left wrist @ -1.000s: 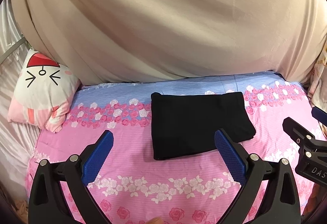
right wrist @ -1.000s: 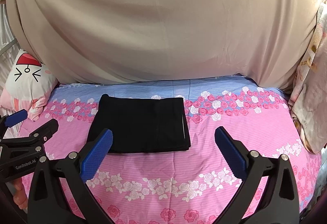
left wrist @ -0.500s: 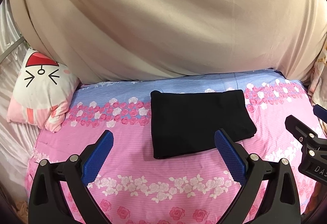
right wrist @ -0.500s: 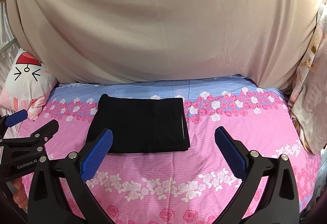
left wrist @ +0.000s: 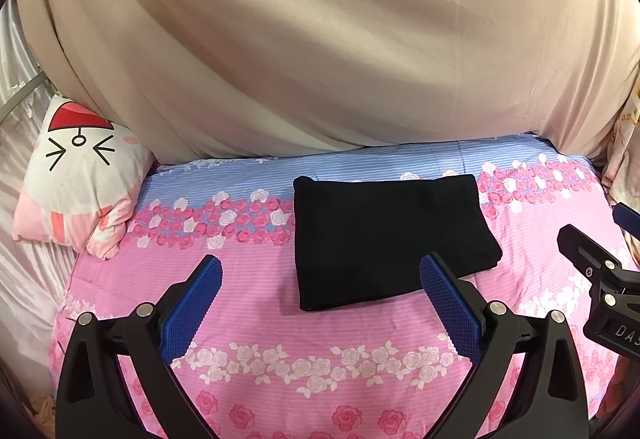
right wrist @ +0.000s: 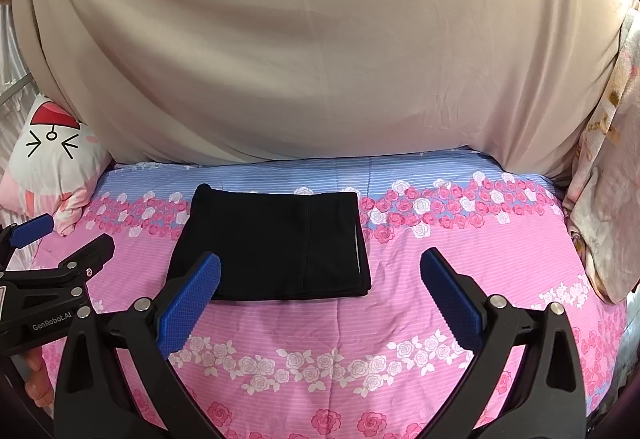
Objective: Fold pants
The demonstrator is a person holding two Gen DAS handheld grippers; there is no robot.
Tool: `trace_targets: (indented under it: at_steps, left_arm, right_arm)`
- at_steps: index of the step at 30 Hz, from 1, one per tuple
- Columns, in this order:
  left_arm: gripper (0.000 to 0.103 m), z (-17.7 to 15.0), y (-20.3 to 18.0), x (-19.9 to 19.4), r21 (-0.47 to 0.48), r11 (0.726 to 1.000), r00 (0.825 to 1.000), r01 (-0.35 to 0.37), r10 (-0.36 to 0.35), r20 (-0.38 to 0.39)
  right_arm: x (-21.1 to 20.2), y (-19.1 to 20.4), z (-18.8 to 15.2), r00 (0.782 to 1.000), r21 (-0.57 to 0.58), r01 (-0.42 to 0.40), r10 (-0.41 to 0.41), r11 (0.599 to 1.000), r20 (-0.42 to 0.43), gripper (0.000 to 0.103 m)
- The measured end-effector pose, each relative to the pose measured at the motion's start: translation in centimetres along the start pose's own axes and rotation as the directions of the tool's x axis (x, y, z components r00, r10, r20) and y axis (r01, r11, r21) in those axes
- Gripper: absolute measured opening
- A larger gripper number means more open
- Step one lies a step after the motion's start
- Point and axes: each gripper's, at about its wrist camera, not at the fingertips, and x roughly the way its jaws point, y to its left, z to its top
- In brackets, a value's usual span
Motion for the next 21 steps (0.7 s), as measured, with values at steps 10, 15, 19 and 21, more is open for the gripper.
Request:
trace_targets:
  at_steps: [10,15,19,21]
  left_arm:
    - [0.098,-0.07,-0.07,0.05,0.002,1.000,1.000,0.005,-0.005,-0.002]
    - [0.098,-0.11,-0.09,0.07,0.000,1.000,1.000,-0.001,0.001,-0.002]
    - [0.098,-0.31,0.10,0.01,-0.011,1.000,1.000,-0.010,0.011,0.005]
    - [0.098,-0.49,0.13,-0.04,-0.016,0.999,0.999,-0.029,0.030,0.015]
  right_arm:
    - [0.07,-0.04,0.03,1.000,-0.002,0.001,-0.001,1.000,-0.003,0.098]
    - [0.08,-0.05,0.01,1.000,-0.001,0.002,-0.002,1.000,-0.004,0.098]
    - [0.22,-0.17,-0.04,1.000,-0.003,0.001,-0.001,1.000,-0.007,0.098]
    - [0.25,-0.21,-0.05,1.000,-0.004,-0.001,0.001,1.000,-0.008,0.098]
